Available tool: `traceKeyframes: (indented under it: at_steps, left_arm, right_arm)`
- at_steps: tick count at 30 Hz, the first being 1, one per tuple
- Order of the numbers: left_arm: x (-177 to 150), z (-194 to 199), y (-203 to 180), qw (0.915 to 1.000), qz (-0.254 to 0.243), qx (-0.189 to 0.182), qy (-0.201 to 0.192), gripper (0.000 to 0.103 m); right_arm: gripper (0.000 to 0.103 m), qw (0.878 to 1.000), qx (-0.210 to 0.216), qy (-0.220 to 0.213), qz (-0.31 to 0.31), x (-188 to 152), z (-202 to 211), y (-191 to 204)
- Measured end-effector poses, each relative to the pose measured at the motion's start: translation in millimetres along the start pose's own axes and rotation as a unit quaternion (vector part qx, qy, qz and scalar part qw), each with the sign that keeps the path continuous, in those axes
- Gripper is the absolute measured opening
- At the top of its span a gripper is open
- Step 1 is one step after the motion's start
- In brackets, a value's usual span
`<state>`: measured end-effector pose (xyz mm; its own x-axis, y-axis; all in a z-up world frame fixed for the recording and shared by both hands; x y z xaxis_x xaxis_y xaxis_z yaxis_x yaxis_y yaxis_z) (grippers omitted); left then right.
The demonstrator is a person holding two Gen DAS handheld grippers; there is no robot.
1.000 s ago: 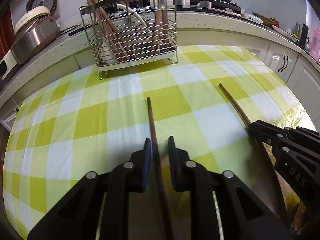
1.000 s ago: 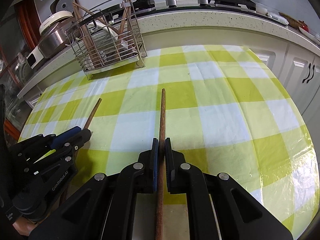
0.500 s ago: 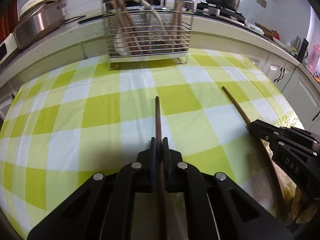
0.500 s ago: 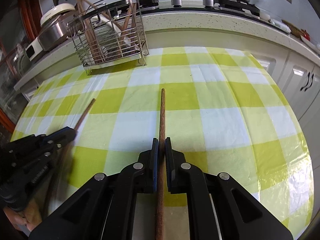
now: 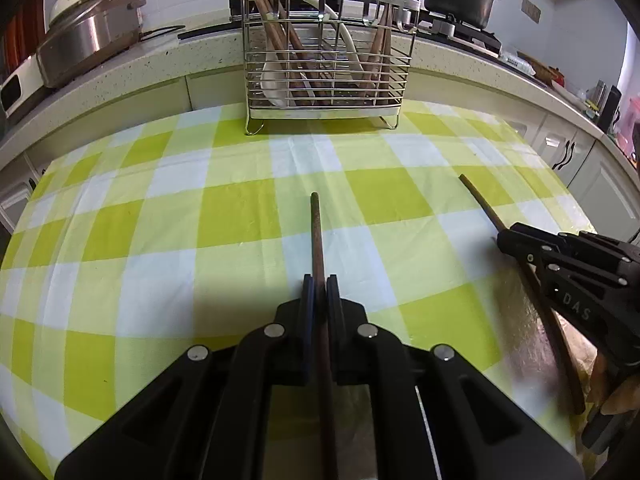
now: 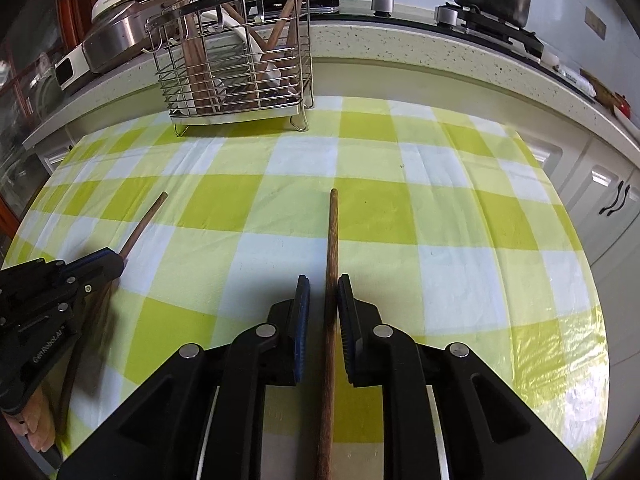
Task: Organize utensils
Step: 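Lift both chopsticks upright and carry them over the dish rack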
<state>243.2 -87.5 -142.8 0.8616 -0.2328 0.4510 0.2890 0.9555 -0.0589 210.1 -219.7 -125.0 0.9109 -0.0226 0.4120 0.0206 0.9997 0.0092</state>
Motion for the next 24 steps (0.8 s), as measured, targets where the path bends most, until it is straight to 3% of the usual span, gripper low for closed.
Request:
traceKeyframes:
  at_steps: [2, 3, 14, 24]
  left_arm:
    - [-0.4, 0.0, 1.4, 1.0, 0.003, -0.002, -0.001, 0.006]
    - [-0.8, 0.5, 2.6, 1.0, 0.007, -0.003, -0.002, 0.006]
    - [-0.7, 21.5, 19.3, 0.999, 0.03, -0.014, -0.03, 0.006]
    - [28.2, 82.3, 29.7, 0.9955, 0.033, -0.017, -0.087, 0.006]
  right_arm:
    - [0.014, 1.0, -0.004, -0.006, -0.001, -1.0, 0.3, 0.6]
    - [0.007, 1.0, -0.004, -0.006, -0.003, -1.3, 0.4, 0.0]
    - [0.007, 0.996, 0.062, -0.062, -0.029, -2.8, 31.8, 1.1]
    - [0.007, 0.99, 0.068, -0.124, -0.002, 28.6, 94.4, 21.5]
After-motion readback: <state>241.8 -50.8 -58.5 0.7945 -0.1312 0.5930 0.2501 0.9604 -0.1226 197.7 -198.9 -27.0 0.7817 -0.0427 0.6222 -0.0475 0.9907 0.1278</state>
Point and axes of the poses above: each gripper's, at about its wrist camera, not at the fingertips, and z roughly against the way its jaws point, y to its left, x to its top, the point moved 2 cm from there along -z, roughly the way its jaws point, and after that the axes turned 12 degrees about y, right-handed, at the moved point
